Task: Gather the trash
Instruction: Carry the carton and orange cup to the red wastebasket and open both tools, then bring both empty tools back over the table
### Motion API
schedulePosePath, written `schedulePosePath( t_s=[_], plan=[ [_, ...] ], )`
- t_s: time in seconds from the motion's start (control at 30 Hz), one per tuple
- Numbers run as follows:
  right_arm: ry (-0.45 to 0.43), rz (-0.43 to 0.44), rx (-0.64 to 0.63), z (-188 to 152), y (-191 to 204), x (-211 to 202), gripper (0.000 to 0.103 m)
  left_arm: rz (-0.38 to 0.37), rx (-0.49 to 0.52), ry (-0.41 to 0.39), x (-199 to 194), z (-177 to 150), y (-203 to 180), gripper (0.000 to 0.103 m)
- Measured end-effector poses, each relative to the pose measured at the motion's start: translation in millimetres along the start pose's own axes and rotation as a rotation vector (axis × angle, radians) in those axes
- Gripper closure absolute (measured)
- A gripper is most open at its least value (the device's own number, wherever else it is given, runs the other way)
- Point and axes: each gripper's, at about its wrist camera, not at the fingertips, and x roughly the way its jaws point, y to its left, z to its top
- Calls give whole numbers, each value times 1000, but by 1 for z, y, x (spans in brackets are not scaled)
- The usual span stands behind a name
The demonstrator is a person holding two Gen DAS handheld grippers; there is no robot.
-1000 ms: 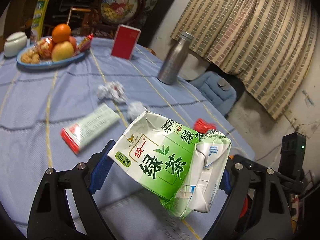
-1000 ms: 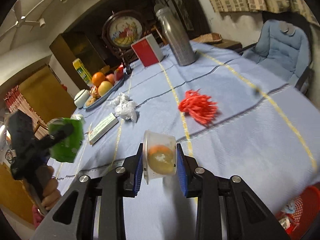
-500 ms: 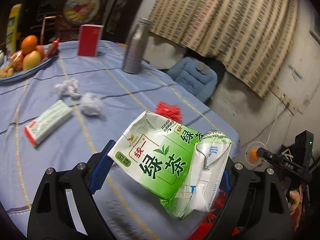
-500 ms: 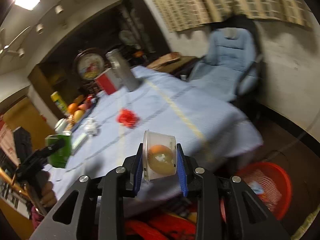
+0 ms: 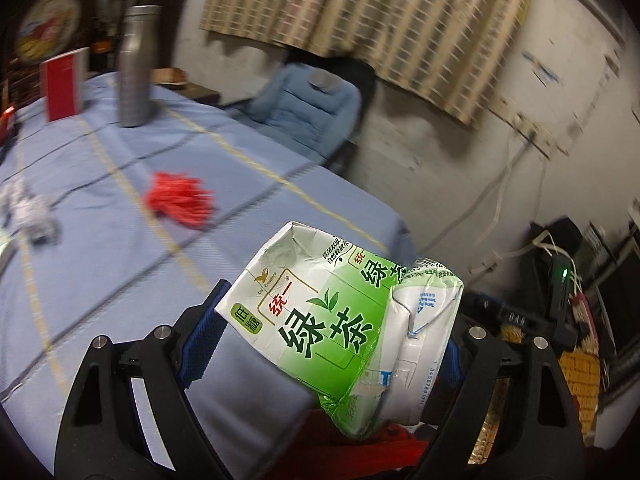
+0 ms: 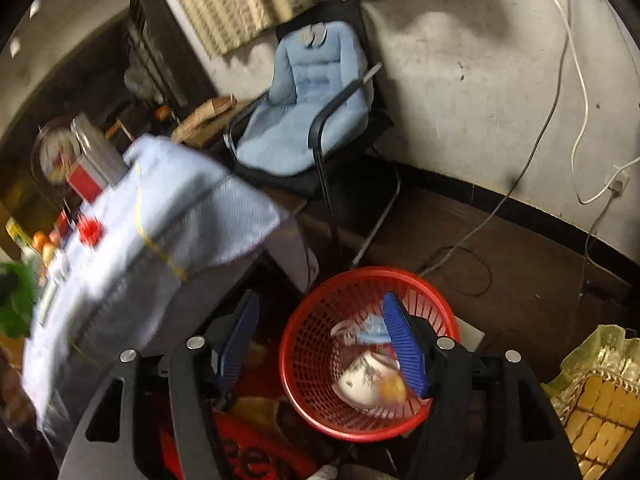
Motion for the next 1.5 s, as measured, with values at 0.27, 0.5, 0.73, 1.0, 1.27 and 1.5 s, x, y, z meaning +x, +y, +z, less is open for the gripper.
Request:
schedulePosePath(
  t_s=[0.27, 0.5, 0.73, 1.0, 1.27, 1.5],
  plan=[
    [-104, -26, 61, 9, -27, -23, 29, -94, 133, 131, 66, 1, -69, 19],
    [-106, -39, 120, 12, -50, -24, 29, -169, 250, 257, 140, -3, -132, 19],
    [-81, -38, 178, 10, -69, -14, 29, -141, 291, 333, 177, -9, -154, 10],
    [-71, -28, 157, 9, -61, -10, 29, -122, 271, 284, 162, -3, -149, 7],
    [-76, -9, 133, 9, -50, -15, 29, -86, 256, 239, 140, 5, -136, 7],
    [-83, 11, 96, 9, -34, -22, 29, -33, 227, 190, 115, 13, -115, 7]
  ],
)
